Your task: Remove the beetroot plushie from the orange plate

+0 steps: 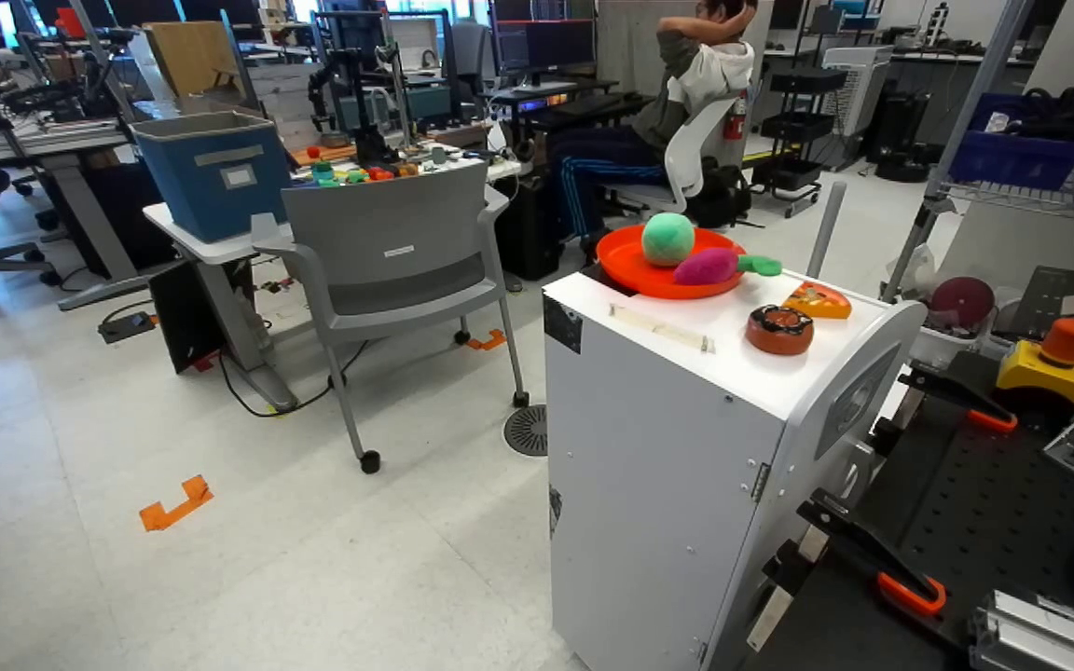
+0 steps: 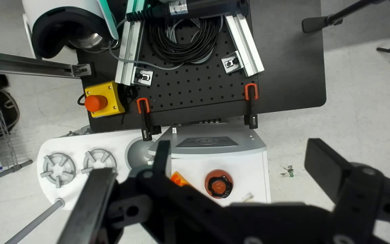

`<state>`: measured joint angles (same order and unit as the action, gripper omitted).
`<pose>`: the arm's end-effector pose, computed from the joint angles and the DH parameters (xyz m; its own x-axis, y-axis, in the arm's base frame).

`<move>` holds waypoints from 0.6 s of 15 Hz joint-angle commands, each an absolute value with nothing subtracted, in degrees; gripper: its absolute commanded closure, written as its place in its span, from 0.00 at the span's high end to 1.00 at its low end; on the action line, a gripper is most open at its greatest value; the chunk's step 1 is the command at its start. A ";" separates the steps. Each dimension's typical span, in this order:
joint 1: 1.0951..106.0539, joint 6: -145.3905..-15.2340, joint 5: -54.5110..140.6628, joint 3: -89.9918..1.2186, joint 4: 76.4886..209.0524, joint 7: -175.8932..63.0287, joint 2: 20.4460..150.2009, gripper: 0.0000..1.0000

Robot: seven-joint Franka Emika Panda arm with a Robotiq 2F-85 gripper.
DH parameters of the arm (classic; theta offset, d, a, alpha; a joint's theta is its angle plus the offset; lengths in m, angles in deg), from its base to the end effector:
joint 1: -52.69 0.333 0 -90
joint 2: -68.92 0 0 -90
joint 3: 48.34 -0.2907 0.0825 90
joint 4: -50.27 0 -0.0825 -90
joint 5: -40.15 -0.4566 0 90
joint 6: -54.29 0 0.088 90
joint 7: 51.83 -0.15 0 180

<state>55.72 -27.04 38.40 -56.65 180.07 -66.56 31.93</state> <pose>0.3992 0.0886 0.5073 0.9777 -0.1036 -0.1825 -0.0851 -0.9907 0.1064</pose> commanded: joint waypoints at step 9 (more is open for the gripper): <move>54.01 -26.14 39.21 -55.50 175.28 -66.07 35.70 1.00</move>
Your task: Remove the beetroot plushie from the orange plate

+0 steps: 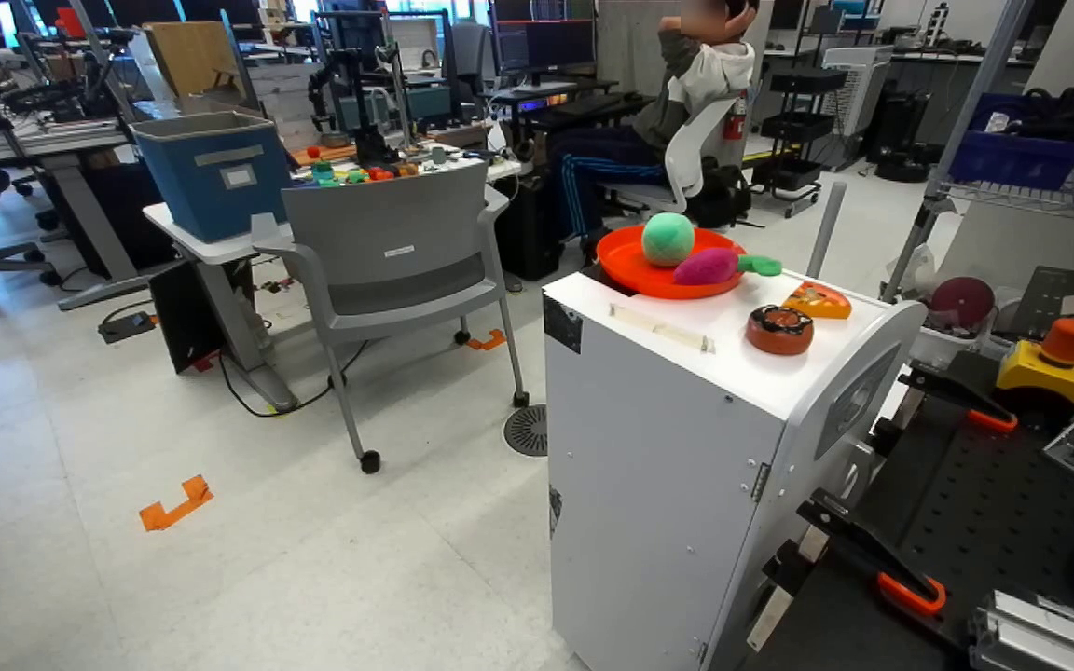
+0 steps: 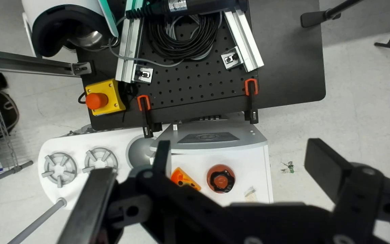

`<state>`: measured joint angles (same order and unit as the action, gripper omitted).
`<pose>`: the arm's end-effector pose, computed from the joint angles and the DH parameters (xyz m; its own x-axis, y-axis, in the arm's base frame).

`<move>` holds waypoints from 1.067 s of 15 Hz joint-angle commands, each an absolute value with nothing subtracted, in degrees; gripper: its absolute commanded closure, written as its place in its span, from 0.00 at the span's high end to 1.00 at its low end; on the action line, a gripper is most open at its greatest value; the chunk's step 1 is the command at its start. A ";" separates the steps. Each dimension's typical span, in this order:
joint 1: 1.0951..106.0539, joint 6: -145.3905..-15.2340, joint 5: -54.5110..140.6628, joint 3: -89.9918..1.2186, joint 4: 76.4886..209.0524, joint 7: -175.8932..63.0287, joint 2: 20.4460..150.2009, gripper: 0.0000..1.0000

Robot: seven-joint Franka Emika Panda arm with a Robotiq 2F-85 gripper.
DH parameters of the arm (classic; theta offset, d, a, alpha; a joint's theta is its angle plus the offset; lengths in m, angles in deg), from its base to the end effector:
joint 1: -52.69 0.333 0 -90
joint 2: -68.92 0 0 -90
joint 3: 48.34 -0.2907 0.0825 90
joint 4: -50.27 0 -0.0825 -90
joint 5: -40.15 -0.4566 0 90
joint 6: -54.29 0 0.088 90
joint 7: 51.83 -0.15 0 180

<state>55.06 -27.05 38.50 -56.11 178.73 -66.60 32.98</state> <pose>0.4064 0.0812 0.5122 0.9767 -0.1197 -0.1784 -0.1032 -0.9897 0.0994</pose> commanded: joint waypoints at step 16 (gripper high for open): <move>54.03 -20.84 50.89 -51.91 160.21 -52.22 52.25 1.00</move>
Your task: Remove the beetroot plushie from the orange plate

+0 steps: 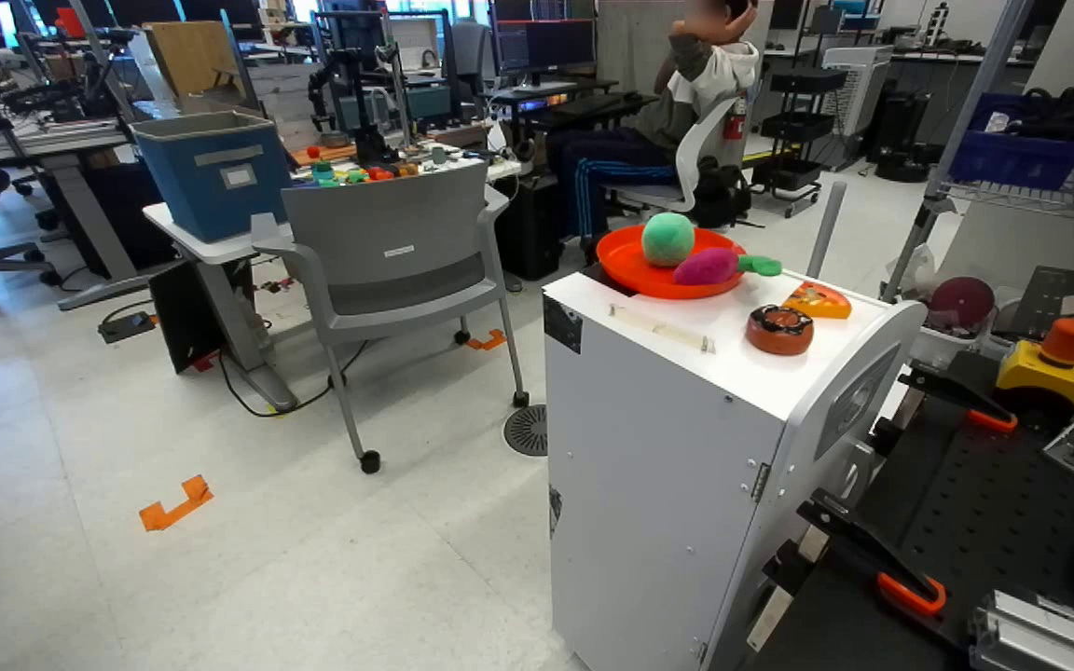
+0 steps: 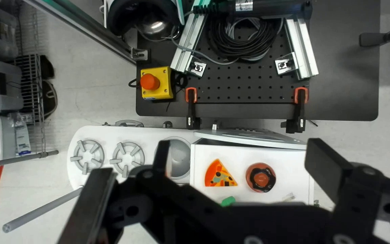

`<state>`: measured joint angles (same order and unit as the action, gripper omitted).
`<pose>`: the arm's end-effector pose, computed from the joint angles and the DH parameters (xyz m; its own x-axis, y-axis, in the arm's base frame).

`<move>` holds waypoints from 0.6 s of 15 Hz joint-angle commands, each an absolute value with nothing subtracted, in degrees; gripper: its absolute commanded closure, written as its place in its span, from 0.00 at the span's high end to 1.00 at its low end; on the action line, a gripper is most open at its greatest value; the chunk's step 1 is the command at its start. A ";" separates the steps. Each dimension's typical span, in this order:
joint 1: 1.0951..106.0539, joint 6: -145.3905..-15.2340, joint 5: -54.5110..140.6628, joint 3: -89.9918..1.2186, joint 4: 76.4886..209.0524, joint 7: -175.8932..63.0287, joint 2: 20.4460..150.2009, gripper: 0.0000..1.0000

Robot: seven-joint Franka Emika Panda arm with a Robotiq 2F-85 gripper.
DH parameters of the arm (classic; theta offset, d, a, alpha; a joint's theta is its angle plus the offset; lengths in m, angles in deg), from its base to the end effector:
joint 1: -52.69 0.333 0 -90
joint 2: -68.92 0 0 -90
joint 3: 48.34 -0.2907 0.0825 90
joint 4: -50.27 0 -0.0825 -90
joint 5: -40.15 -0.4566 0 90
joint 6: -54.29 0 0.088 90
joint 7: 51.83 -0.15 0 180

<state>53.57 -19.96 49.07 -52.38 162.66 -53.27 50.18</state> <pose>0.4793 0.0175 0.5196 0.9460 0.0034 -0.3240 0.0670 -0.9804 0.1853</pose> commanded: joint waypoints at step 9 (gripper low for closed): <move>54.55 -37.72 45.02 -50.25 161.23 -48.60 52.95 1.00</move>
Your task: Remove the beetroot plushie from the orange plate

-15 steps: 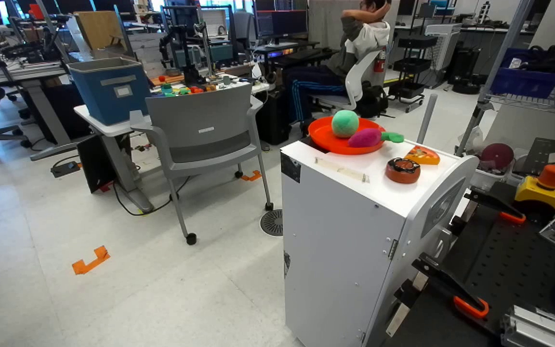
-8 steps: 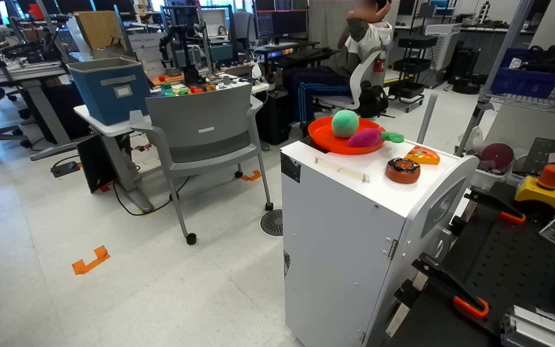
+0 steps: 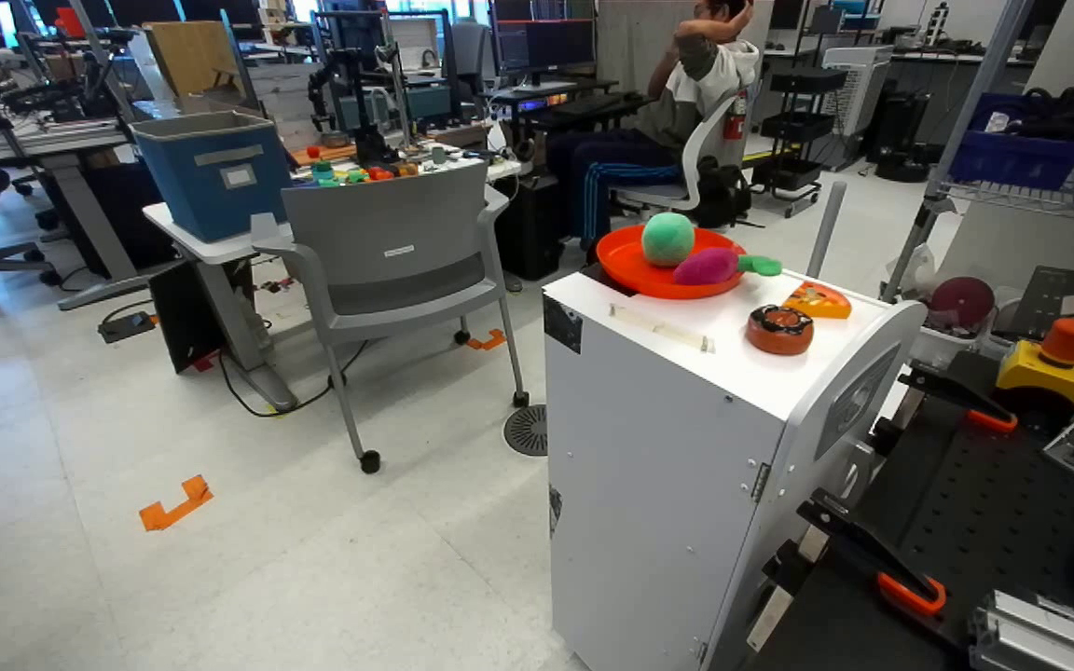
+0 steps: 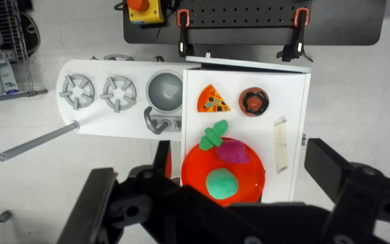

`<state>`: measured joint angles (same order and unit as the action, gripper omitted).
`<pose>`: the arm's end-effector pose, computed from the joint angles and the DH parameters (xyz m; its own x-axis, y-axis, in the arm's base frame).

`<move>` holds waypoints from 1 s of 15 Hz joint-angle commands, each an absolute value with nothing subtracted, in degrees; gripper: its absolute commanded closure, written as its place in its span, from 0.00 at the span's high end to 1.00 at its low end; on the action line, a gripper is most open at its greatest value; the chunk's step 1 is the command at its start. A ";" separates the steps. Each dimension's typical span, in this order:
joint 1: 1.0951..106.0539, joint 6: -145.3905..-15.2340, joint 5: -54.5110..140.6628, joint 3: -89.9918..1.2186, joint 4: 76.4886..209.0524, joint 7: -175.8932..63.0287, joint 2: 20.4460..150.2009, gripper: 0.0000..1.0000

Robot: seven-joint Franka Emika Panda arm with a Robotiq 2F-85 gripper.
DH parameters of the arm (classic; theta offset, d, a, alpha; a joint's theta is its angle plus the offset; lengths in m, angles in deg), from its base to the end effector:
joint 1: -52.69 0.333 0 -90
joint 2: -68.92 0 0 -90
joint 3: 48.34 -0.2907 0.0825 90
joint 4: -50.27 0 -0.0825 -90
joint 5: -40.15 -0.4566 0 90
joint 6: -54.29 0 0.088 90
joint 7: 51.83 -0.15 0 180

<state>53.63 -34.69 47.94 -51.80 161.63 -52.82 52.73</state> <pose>0.5317 0.0222 0.5190 0.9930 0.0527 -0.1055 0.0686 -0.9858 0.1535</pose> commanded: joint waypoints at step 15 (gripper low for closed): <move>54.21 -36.37 41.89 -49.19 163.28 -41.42 52.50 1.00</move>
